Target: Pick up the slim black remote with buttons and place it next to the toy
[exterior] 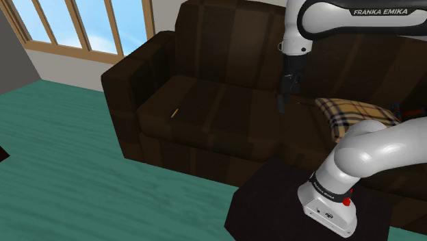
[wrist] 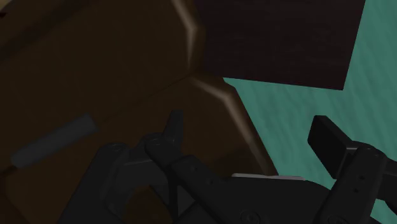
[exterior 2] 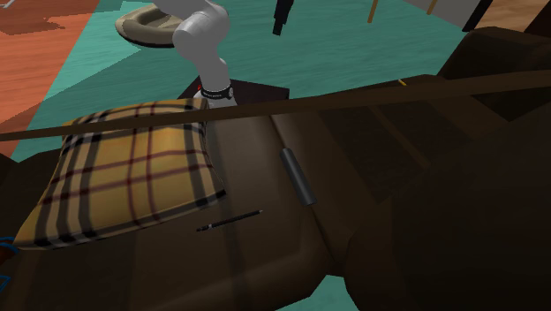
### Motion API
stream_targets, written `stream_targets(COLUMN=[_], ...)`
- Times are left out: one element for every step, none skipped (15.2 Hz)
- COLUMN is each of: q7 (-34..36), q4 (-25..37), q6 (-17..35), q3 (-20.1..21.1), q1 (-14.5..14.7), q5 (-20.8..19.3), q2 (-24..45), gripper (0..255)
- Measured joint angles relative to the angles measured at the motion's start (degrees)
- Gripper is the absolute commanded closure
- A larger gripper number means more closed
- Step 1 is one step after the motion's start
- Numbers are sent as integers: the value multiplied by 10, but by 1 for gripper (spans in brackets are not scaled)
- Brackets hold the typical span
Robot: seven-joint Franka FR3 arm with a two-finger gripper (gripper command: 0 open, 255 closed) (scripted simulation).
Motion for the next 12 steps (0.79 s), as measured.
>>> stream_targets(q7=[0,5,11,17,25,30,37,45,52,59,66,74], q4=[0,-4,-7,-9,-13,-16,-19,-21,-20,-18,-19,-16], q6=[0,9,25,43,63,83,105,124,140,157,177,196], q3=[0,-1,-5,-11,-16,-24,-30,-35,-41,-47,-54,-59], q1=[0,-4,-10,-18,-26,-35,-44,-51,-60,-68,-76,-83], q5=[0,0,-2,-5,-7,-11,-13,-14,-16,-18,-20,-20], q2=[0,2,12,24,34,45,59,70,81,94,107,124], gripper=[0,0,0,0,0,0,0,0,0,0,0,0])
